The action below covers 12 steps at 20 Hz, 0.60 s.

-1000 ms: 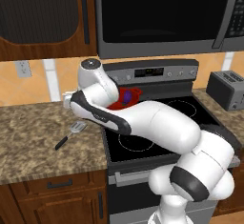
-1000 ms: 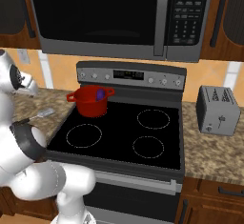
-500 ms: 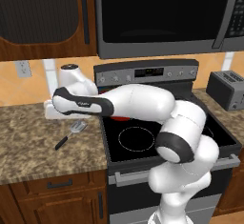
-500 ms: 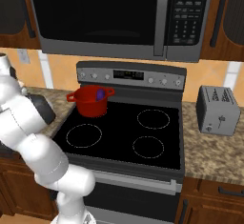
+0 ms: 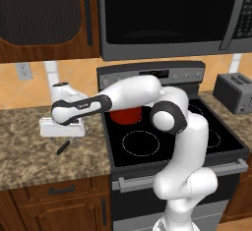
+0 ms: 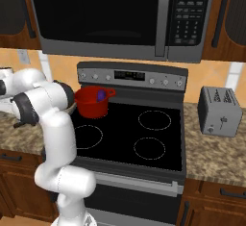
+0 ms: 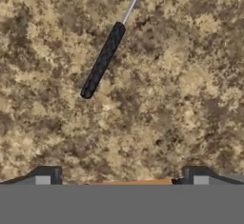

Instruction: Put the eggplant and garlic in the pot. Retrieve the spatula and lightly stir the vegetables in the pot.

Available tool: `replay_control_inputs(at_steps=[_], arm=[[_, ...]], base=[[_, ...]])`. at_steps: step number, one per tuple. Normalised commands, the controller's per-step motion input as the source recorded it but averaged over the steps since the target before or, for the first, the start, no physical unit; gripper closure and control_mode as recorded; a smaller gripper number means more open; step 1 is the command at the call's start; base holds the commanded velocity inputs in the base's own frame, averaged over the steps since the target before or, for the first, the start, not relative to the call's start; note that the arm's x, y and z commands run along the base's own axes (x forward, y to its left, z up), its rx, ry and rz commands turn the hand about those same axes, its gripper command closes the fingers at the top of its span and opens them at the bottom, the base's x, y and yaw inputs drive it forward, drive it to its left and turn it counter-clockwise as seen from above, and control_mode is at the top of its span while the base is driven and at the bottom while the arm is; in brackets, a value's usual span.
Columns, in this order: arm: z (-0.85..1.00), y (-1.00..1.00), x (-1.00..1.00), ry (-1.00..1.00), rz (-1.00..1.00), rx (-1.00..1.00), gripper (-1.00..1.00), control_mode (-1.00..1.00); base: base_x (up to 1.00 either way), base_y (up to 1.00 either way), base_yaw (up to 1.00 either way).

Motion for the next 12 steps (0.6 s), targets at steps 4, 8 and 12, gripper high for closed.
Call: replay_control_inputs(at_steps=[4, 8, 12], arm=[[-0.45, 0.22, 0.4, 0.0, -0.2, -0.04, -1.0, -1.0], [-0.44, 0.26, 0.45, 0.0, -0.13, 0.0, -1.0, -1.0], [-0.55, 0.0, 0.22, 0.0, -0.05, 0.0, -1.0, -1.0]], base=[[0.0, 0.0, 0.0], [0.0, 0.0, 0.0], [0.0, 0.0, 0.0]])
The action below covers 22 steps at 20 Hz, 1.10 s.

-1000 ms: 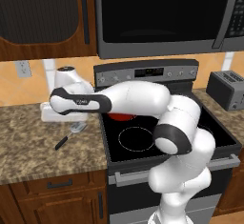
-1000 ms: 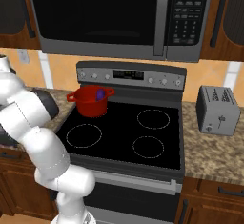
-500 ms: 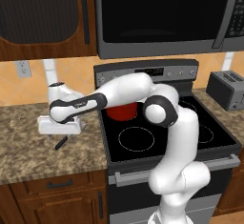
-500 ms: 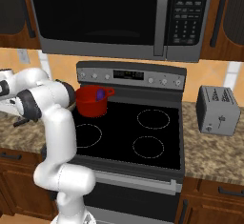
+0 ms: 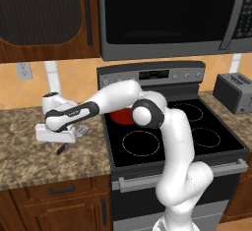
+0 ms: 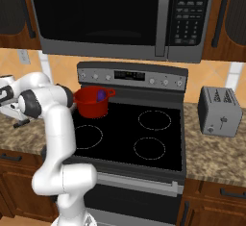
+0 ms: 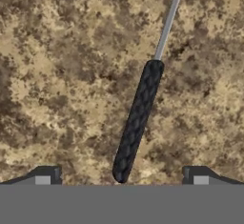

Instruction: Put the eggplant and garlic in the pot. Retrieve the spatula and lightly stir the vegetables in the pot.

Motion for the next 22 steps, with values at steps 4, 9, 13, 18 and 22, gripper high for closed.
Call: replay_control_inputs(at_steps=[4, 9, 13, 18, 22], arm=[[-0.46, 0.0, 0.17, 0.0, -0.03, 0.0, -1.0, -1.0], [-0.22, 0.0, 0.04, -0.01, -0.04, 0.0, -1.0, -1.0], [-0.24, 0.0, -0.02, -0.01, -0.08, 0.0, 1.0, -1.0], [-0.2, -0.02, -0.04, 0.02, -0.07, 0.01, 1.0, -1.0], [0.15, -0.03, -0.36, -0.07, -0.02, 0.02, 1.0, -1.0]], base=[[0.0, 0.0, 0.0], [0.0, 0.0, 0.0], [0.0, 0.0, 0.0], [0.0, 0.0, 0.0], [0.0, 0.0, 0.0]])
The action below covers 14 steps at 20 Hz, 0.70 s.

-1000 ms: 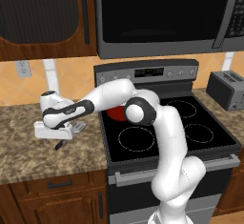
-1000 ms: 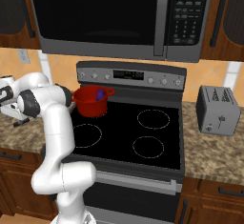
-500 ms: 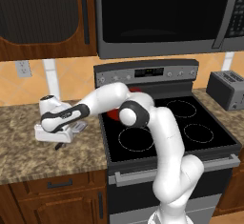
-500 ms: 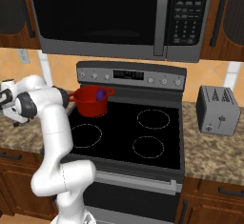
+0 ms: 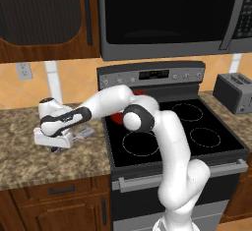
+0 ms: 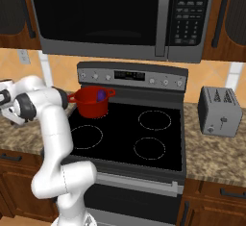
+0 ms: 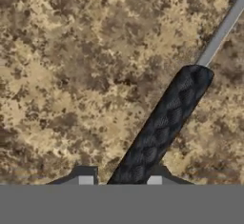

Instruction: Put the eggplant and garlic in the pot. Retrieve the spatula and lightly stir the vegetables in the pot.

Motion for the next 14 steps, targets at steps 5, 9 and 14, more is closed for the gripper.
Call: replay_control_inputs(at_steps=[5, 9, 14], arm=[[0.74, 0.0, -0.57, -0.21, -0.02, 0.0, 1.0, -1.0], [1.0, -0.13, -0.61, -0.16, -0.02, 0.03, 1.0, -1.0], [0.76, -0.35, -0.52, -0.05, -0.01, 0.22, 1.0, -1.0]], base=[[0.0, 0.0, 0.0], [0.0, 0.0, 0.0], [0.0, 0.0, 0.0]])
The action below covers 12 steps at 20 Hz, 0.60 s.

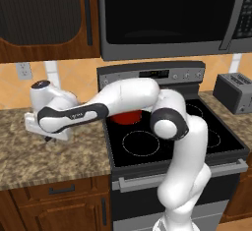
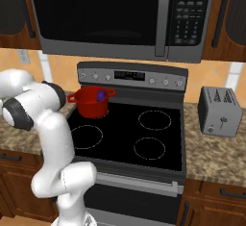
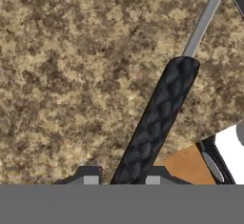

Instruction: Put the eggplant and garlic in the pot. Retrieve the spatula and lightly stir the vegetables in the pot.

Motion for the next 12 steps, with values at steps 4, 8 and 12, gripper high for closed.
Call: replay_control_inputs(at_steps=[4, 8, 12], arm=[[0.67, -0.45, -0.29, -0.11, 0.0, 0.38, 1.0, -1.0], [0.55, -0.63, -0.51, -0.13, -0.02, 0.33, 1.0, -1.0], [0.52, -0.59, -0.44, -0.11, -0.04, 0.42, 1.0, -1.0]], base=[[0.0, 0.0, 0.0], [0.0, 0.0, 0.0], [0.0, 0.0, 0.0]])
